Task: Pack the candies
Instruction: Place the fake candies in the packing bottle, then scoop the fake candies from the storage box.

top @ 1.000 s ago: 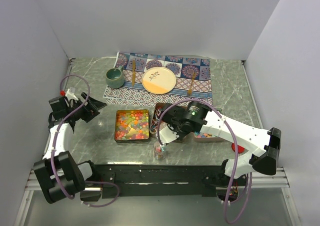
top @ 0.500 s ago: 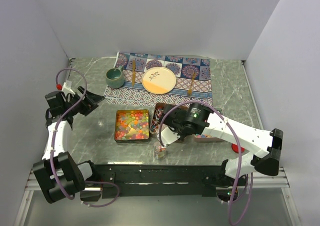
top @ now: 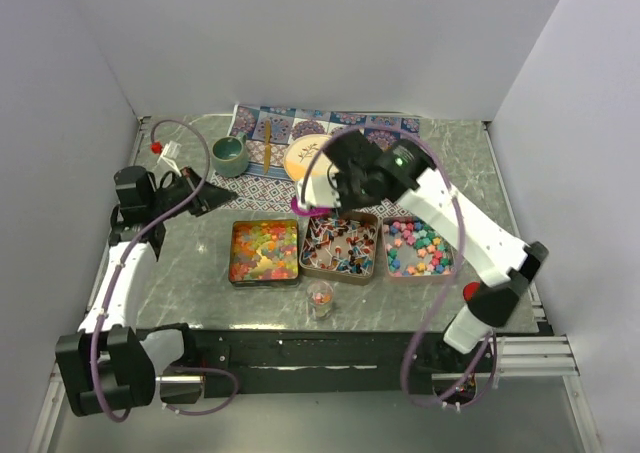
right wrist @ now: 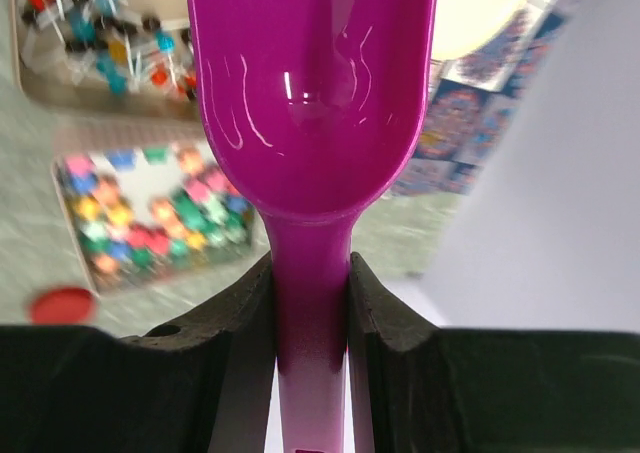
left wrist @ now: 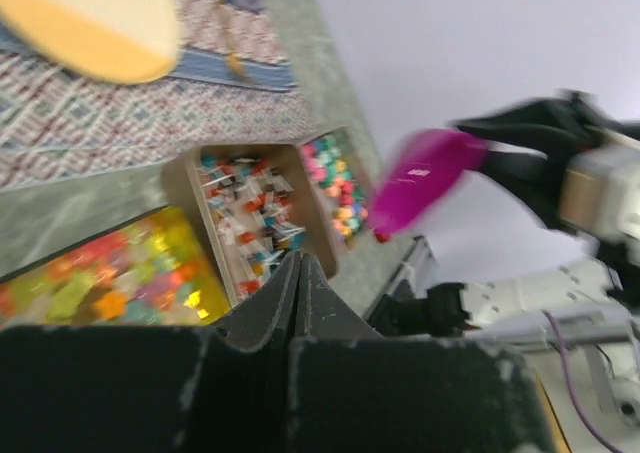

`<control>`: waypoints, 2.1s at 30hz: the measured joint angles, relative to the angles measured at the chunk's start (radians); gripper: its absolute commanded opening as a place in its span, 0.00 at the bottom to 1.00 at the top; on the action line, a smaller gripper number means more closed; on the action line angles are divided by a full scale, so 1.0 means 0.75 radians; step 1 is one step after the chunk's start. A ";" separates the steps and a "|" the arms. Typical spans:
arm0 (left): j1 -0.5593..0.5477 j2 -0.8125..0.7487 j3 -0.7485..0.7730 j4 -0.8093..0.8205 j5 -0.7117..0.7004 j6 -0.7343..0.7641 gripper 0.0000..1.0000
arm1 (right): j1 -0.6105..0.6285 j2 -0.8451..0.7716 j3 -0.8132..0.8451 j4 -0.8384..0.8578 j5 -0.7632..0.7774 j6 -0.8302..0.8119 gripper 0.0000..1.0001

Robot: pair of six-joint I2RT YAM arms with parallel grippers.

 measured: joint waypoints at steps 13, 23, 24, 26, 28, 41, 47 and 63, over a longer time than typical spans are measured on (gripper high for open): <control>-0.128 0.097 0.002 0.266 0.145 -0.207 0.01 | -0.040 0.369 0.314 -0.024 -0.284 0.203 0.00; -0.231 0.331 0.046 0.351 0.134 -0.269 0.01 | -0.001 0.375 0.532 -0.033 -0.355 0.261 0.00; -0.240 0.351 0.060 0.351 0.131 -0.268 0.01 | -0.001 0.375 0.530 -0.031 -0.371 0.270 0.00; -0.254 0.388 0.088 0.355 0.136 -0.270 0.01 | -0.002 0.370 0.522 -0.017 -0.390 0.285 0.00; -0.261 0.409 0.106 0.371 0.144 -0.276 0.01 | -0.015 0.353 0.489 0.004 -0.412 0.307 0.00; -0.246 0.497 0.517 0.328 0.057 -0.117 0.63 | -0.628 -0.235 -0.424 0.048 -0.337 0.378 0.00; -0.246 0.651 0.472 0.288 -0.045 -0.036 0.63 | -0.788 -0.470 -0.771 -0.067 -0.156 0.288 0.00; -0.246 0.753 0.440 0.220 -0.153 -0.015 0.62 | -0.858 -0.349 -0.916 -0.014 0.049 0.475 0.00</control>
